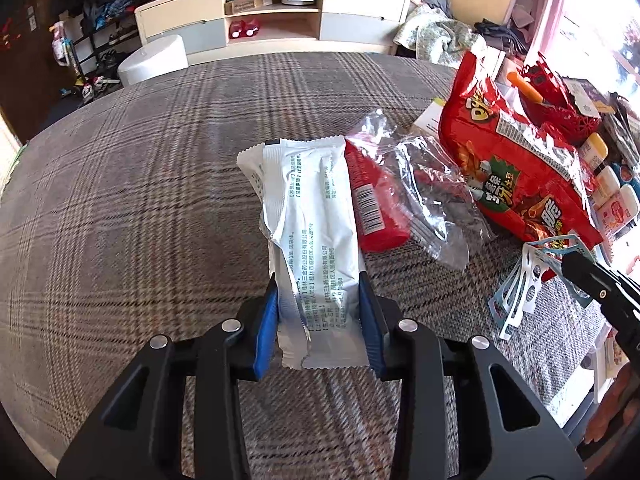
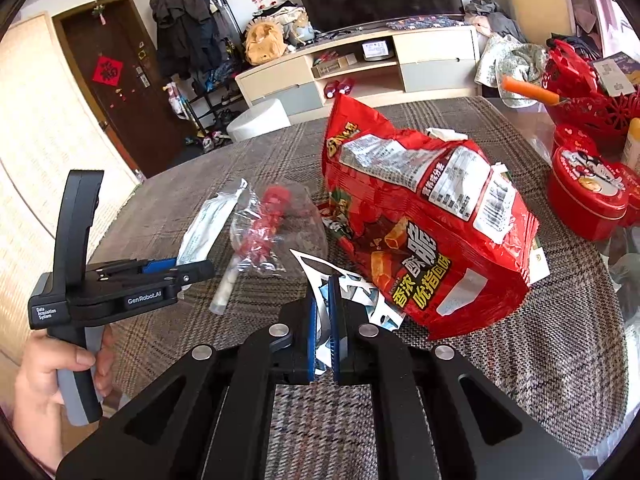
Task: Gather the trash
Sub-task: 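Lower the tags and packet into the grey bin and open both tools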
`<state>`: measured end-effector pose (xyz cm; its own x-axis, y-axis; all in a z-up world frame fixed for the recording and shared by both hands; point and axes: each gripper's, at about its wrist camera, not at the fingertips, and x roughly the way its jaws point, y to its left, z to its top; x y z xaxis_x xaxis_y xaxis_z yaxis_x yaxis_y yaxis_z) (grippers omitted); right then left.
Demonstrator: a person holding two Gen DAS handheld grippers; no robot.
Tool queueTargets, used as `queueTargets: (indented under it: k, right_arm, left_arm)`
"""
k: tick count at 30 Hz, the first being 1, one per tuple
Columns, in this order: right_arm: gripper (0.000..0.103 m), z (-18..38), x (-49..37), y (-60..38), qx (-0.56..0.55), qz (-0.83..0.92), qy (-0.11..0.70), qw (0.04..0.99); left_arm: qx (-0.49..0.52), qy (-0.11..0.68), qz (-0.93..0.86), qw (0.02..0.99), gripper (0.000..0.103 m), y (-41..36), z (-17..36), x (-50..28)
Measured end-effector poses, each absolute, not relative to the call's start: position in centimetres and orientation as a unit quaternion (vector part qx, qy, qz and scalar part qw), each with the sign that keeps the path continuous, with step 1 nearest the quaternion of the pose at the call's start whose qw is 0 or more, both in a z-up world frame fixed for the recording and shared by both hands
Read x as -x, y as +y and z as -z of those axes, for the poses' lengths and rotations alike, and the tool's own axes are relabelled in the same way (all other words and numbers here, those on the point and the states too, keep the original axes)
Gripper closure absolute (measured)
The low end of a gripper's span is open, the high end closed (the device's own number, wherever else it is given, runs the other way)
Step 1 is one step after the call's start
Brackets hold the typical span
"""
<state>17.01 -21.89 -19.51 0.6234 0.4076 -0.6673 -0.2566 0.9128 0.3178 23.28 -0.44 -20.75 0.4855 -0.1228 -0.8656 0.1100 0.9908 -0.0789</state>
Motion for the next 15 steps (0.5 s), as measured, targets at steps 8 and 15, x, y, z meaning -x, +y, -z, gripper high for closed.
queueTargets:
  k: [8,15]
  right_arm:
    - [0.097,17.2,-15.0,-21.5,-0.082,-0.178,0.387,0.901]
    - [0.096,13.7,-10.7,-21.9,-0.080,-0.168,0.380,0.906]
  left_arm:
    - [0.014,0.493,0.074,0.867,0.068,-0.1,18.4,-19.3]
    - [0.016,0.480,0.092,0.872,0.068,-1.4,15.1,-13.9]
